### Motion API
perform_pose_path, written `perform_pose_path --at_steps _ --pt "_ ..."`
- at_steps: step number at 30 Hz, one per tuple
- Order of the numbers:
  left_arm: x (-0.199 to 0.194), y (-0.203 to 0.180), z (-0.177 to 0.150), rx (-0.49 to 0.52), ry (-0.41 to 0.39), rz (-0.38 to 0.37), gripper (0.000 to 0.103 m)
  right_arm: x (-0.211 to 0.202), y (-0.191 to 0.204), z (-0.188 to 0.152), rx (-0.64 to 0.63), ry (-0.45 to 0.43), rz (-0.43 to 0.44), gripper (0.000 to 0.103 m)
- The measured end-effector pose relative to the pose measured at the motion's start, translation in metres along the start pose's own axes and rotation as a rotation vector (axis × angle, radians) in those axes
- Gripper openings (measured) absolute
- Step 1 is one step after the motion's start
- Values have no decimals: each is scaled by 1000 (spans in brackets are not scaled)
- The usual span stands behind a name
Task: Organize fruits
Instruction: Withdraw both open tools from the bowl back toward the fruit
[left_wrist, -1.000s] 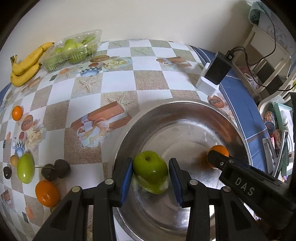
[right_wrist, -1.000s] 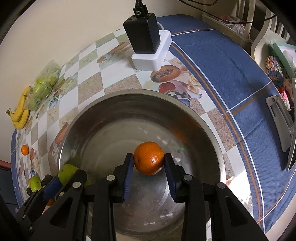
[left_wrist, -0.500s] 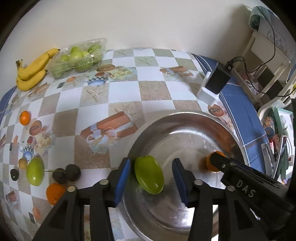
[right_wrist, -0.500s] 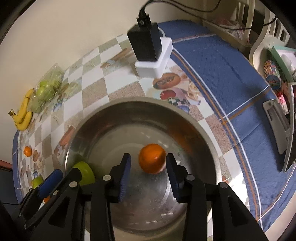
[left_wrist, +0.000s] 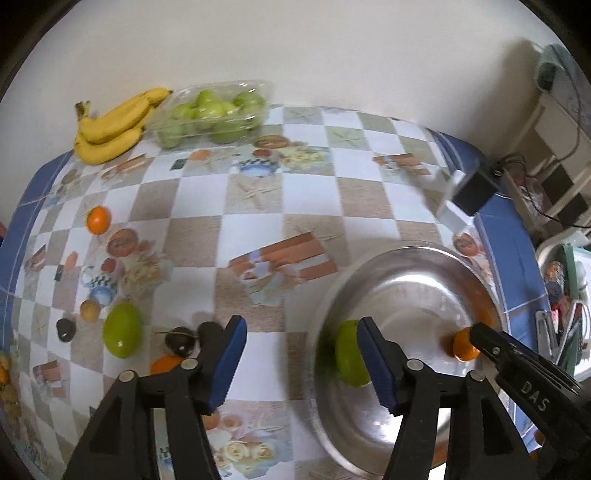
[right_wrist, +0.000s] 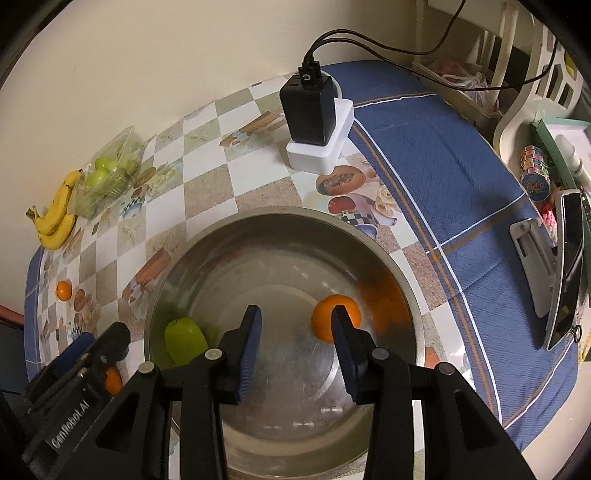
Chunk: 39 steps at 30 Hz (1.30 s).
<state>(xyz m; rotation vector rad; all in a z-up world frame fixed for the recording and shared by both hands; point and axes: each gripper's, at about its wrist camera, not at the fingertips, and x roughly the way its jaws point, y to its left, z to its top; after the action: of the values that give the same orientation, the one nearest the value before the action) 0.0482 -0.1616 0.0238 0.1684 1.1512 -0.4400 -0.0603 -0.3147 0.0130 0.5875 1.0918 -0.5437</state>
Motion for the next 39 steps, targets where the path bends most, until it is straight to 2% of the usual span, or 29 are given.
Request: perform_pose_path --at_steps 1,2,4,6,11,18,20,39 --pt "1 3 0 -9 5 6 73 1 1 0 -6 4 -2 45" --pt "2 6 0 -20 9 13 79 2 1 -1 -9 6 -5 57" --pt "7 14 -1 -42 27 35 88 5 2 -1 -15 11 -15 67" --pt "13 22 -3 -66 41 68 96 9 3 -2 -25 21 -24 68" --pt "22 39 -7 -106 64 124 103 18 3 -5 -28 40 -22 83" --pt "25 56 -9 -145 73 127 103 20 4 -5 -36 38 -19 86" --pt "24 58 -9 -147 70 126 103 20 5 -4 -34 36 -17 97" --pt "8 101 -9 -206 37 141 103 13 20 -4 -44 -6 24 103"
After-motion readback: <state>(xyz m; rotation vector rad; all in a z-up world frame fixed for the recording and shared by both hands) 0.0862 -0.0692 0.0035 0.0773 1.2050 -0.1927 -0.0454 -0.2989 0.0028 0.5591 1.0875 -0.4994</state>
